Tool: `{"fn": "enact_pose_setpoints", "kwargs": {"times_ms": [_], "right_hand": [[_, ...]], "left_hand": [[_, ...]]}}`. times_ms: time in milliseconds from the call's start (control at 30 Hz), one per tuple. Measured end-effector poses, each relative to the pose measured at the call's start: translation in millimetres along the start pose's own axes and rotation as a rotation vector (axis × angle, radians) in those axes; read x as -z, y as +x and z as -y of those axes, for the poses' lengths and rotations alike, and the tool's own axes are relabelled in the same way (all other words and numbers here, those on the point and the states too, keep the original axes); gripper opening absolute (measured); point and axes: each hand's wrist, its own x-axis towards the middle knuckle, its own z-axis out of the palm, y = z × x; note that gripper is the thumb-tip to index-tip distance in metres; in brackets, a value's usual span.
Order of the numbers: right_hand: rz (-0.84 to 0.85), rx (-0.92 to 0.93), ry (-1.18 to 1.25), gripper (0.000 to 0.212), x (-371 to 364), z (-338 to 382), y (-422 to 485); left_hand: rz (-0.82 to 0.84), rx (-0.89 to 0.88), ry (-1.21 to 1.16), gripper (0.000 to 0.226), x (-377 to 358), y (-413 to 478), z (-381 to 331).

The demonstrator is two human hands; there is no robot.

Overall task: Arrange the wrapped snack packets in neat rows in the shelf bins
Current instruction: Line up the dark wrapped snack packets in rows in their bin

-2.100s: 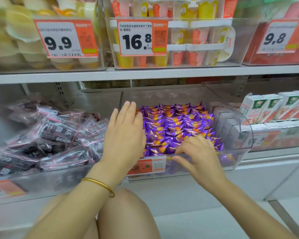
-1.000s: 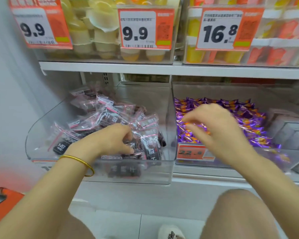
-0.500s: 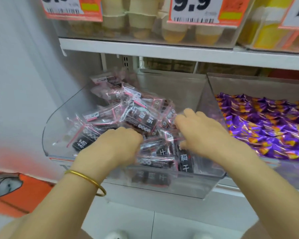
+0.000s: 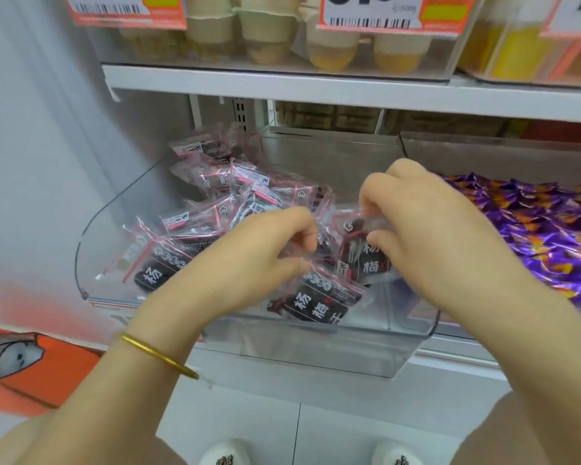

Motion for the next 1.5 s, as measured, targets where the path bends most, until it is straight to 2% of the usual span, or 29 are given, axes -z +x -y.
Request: {"fn": "enact_pose_setpoints", "kwargs": {"times_ms": [133,267,367,433,533,667,767,833,900,967,1033,1067,1133,1167,1200,1267,1367,1400,1500], "right_hand": [[-0.1,-0.013,0.063,0.018,3,-11,-5],[-0.199,-0.063,0.095,0.019,9,-21,-7],[-0.227,-0.08,0.098,0.021,12,-20,-6],[-0.145,-0.051,0.077,0.023,6,-15,-4],[0.03,-0.037,0.029,0.024,-8,-12,1],[0.098,-0.016,-0.014,0.021,-15,-14,4],[0.158,0.009,-0.025,0.015,-15,-14,8],[0.271,0.06,-0.035,0.016,-14,-13,11],[0.403,0.132,-0.13,0.018,-14,-11,13],[0.499,0.167,-0.156,0.02,-10,-11,14],[0.508,0.133,-0.05,0.033,-3,-15,19],[0.444,0.106,0.007,0.038,0,-18,25],[0.262,0.092,0.06,0.042,0,-29,43],[0.223,0.116,0.052,0.044,-3,-33,54],[0.239,0.16,0.025,0.049,-8,-35,64],[0.387,0.235,-0.004,0.069,-22,-34,78],[0.613,0.198,0.03,0.092,-40,-32,87],[0.627,0.185,0.023,0.09,-43,-33,88],[0.555,0.19,-0.069,0.065,-42,-37,91]], "left_hand": [[-0.067,-0.046,0.105,0.025,16,2,-8],[0.012,-0.022,0.165,0.026,17,3,-8],[0.073,0.003,0.059,0.029,6,7,-10],[0.104,-0.006,-0.109,0.033,-9,9,-17],[0.058,-0.006,-0.241,0.043,-24,9,-25],[0.099,0.143,-0.124,0.055,-16,2,-17],[0.152,0.227,-0.082,0.05,-14,-5,-13],[0.163,0.261,-0.193,0.048,-17,-6,-10],[0.202,0.299,-0.385,0.055,-19,-7,-7],[0.205,0.323,-0.453,0.063,-18,-7,-5],[0.178,0.308,-0.436,0.074,-17,-4,-4],[0.192,0.286,-0.432,0.08,-17,-2,-4],[0.275,0.245,-0.452,0.073,-19,1,-6],[0.311,0.231,-0.457,0.065,-20,2,-6],[0.328,0.22,-0.454,0.061,-21,3,-5],[0.367,0.211,-0.433,0.059,-19,4,-3],[0.463,0.205,-0.491,0.053,-10,1,-5],[0.472,0.21,-0.519,0.054,-7,0,-5],[0.421,0.274,-0.581,0.048,-5,2,-4]]}}
